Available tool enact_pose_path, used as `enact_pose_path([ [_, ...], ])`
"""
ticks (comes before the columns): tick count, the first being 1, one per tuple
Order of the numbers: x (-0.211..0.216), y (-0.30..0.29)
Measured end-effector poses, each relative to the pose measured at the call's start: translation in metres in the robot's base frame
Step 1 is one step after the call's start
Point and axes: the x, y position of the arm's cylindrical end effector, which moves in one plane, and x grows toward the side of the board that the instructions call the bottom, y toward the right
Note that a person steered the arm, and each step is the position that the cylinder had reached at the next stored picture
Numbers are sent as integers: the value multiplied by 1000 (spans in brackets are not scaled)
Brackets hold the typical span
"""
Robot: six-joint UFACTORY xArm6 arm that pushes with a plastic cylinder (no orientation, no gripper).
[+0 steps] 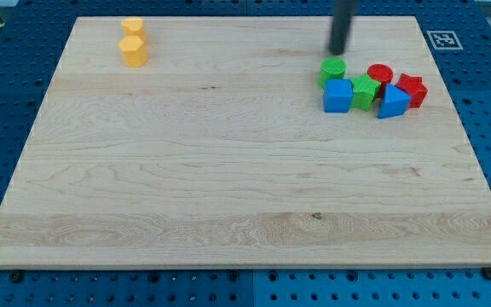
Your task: Slide yellow hexagon towards right
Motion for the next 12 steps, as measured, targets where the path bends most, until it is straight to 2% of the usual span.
enact_pose_path([
  [1, 51, 45],
  [2, 97, 45],
  [4, 97, 38],
  [8, 107, -67],
  [10, 132, -113],
  [12, 137, -199],
])
